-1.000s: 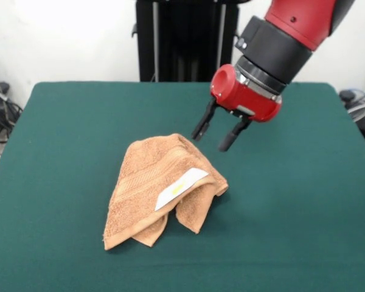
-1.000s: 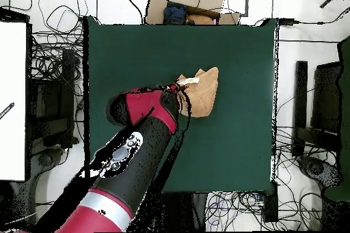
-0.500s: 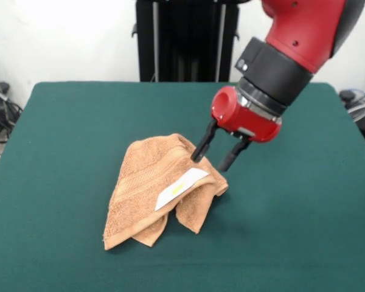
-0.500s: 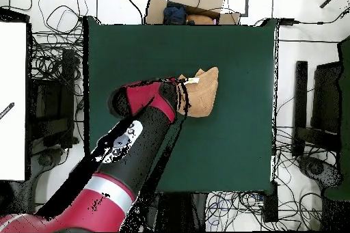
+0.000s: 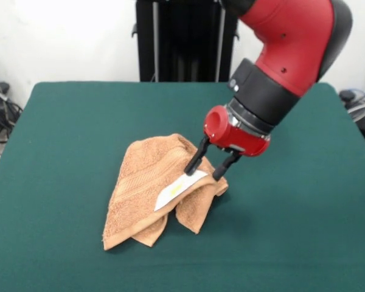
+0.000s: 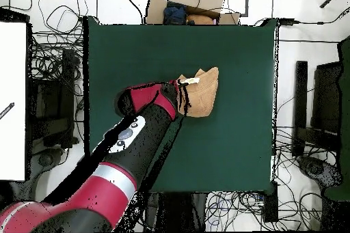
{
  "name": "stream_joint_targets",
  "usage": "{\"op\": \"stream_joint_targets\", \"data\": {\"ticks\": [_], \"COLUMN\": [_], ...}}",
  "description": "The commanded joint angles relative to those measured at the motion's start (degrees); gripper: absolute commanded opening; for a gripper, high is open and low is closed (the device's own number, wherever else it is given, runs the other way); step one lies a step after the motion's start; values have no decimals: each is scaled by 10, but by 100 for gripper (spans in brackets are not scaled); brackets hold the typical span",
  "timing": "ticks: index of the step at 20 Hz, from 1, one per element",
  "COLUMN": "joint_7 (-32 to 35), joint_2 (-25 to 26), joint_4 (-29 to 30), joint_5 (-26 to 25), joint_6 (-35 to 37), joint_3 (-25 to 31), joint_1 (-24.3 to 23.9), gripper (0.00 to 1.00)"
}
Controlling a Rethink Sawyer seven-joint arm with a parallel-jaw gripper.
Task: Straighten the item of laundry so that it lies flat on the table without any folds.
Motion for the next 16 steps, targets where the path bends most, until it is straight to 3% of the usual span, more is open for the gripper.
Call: {"op": "stream_joint_targets", "data": {"ticks": [1,16], "joint_7": [110,104], "joint_2": [43,70], "joint_4": [-9,-12], "joint_5": [-4,0], "joint_6": [-48,-88], "joint_3": [36,29], "joint_1": [-21,-32], "gripper": [100,100]}}
